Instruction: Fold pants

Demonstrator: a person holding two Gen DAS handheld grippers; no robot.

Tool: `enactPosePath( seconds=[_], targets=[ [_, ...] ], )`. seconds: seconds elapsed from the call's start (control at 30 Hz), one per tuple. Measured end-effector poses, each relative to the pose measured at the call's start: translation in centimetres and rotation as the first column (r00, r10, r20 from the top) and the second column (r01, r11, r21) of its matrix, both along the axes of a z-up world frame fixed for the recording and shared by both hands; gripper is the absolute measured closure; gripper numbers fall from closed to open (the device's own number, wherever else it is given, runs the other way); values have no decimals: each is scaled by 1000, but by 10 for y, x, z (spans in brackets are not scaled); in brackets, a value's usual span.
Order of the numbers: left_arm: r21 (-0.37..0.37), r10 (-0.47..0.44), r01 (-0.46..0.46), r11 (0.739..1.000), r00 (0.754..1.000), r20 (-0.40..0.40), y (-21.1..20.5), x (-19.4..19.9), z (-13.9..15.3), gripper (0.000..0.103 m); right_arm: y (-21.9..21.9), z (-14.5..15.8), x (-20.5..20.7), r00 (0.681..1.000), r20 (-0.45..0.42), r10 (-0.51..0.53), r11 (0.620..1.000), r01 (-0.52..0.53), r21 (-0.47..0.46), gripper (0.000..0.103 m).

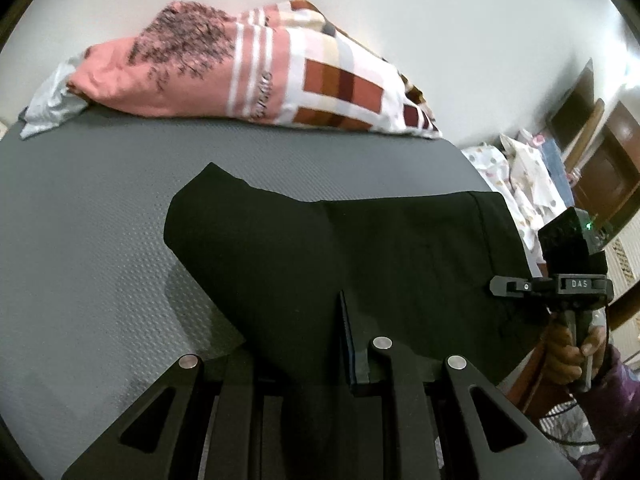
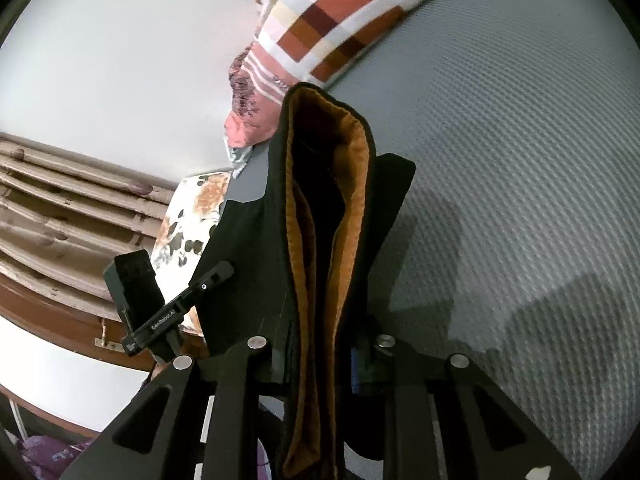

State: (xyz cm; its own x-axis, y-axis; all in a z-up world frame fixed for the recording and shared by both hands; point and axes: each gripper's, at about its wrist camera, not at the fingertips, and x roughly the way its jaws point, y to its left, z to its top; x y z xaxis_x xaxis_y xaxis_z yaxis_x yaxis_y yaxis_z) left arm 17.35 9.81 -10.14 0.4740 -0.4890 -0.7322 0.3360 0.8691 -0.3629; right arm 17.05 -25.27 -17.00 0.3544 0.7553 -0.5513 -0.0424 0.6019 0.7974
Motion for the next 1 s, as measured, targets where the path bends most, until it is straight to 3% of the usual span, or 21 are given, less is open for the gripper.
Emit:
enactPosePath(
  seconds=[0.57,1.0],
  targets=[
    [14,78,-79,997,995,64,38,64,16,86,25,8,59,999,28,21,1000,-21,9,84],
    [15,111,-113,994,991,70,56,105,9,86,32,3,91,999,23,26,1000,-26,14,84]
  ],
)
